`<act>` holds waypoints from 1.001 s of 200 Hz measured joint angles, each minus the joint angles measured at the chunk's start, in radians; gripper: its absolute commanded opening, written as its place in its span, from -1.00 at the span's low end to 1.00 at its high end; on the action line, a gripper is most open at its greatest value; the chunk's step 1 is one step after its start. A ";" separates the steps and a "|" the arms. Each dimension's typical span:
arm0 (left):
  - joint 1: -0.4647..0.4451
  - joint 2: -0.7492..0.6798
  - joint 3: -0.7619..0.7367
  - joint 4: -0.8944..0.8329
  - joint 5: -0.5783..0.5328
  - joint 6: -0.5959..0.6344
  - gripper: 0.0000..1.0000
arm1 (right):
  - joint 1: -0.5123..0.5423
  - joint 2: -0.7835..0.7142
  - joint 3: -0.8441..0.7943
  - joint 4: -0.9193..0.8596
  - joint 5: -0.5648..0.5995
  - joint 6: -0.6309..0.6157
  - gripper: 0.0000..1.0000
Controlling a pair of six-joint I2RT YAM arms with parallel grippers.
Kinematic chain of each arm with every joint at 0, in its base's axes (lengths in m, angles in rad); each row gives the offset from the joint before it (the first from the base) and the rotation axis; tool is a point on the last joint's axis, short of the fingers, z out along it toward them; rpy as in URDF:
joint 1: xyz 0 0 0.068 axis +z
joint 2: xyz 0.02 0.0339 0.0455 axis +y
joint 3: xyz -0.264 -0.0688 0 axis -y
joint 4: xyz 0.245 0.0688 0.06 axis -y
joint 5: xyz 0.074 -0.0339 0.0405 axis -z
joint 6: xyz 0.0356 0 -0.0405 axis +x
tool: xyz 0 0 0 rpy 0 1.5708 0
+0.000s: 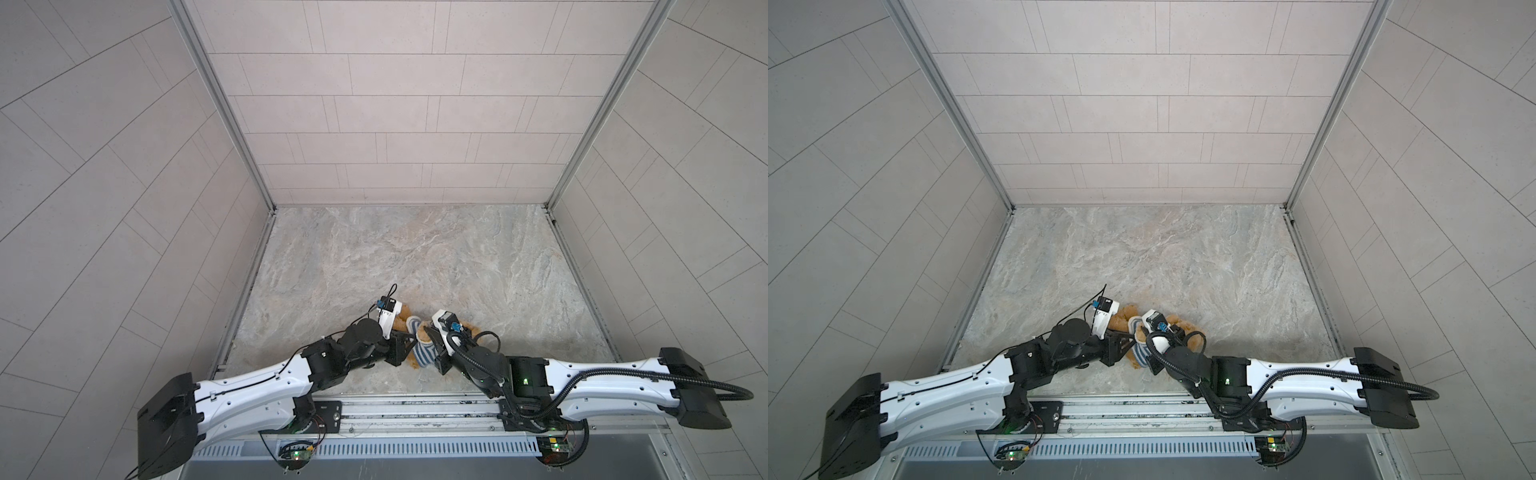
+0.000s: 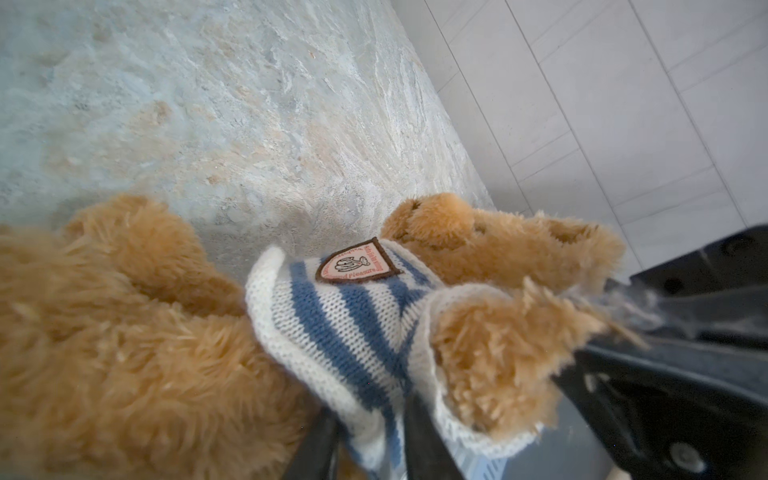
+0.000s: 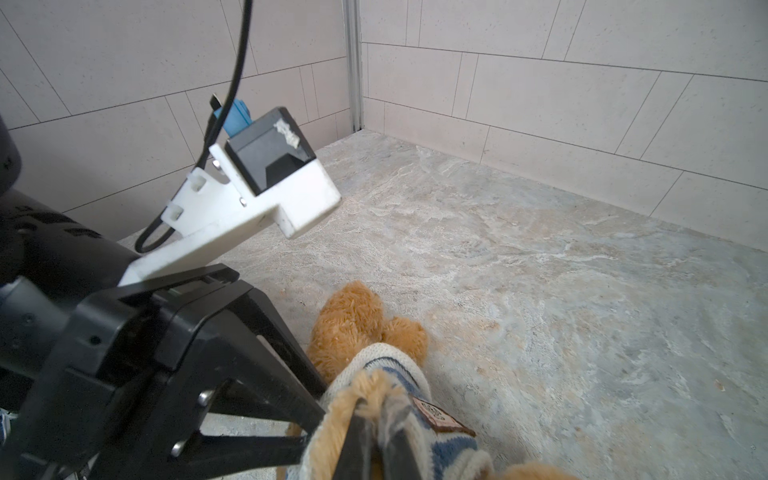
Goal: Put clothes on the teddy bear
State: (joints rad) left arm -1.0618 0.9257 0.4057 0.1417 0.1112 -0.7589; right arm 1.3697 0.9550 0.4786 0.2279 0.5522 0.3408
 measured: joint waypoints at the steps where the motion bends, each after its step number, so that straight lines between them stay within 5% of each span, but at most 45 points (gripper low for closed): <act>1: 0.000 0.000 0.000 0.001 0.000 -0.003 -0.76 | 0.000 0.000 0.000 0.000 0.001 0.000 -1.00; 24: 0.000 -0.007 0.000 -0.014 -0.011 0.002 -1.00 | 0.000 -0.013 0.000 -0.005 0.011 0.000 -1.00; 109: 0.146 -0.121 -0.054 -0.048 0.030 -0.018 -1.00 | 0.005 -0.223 -0.081 -0.057 0.087 0.022 -1.00; 200: 0.153 -0.105 -0.038 -0.062 0.090 0.019 -1.00 | 0.001 -0.252 -0.102 -0.087 0.121 0.033 -1.00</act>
State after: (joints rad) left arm -0.9085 0.8211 0.3676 0.0795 0.2016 -0.7395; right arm 1.3708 0.7033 0.3763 0.1413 0.6731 0.3740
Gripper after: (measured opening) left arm 0.060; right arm 0.062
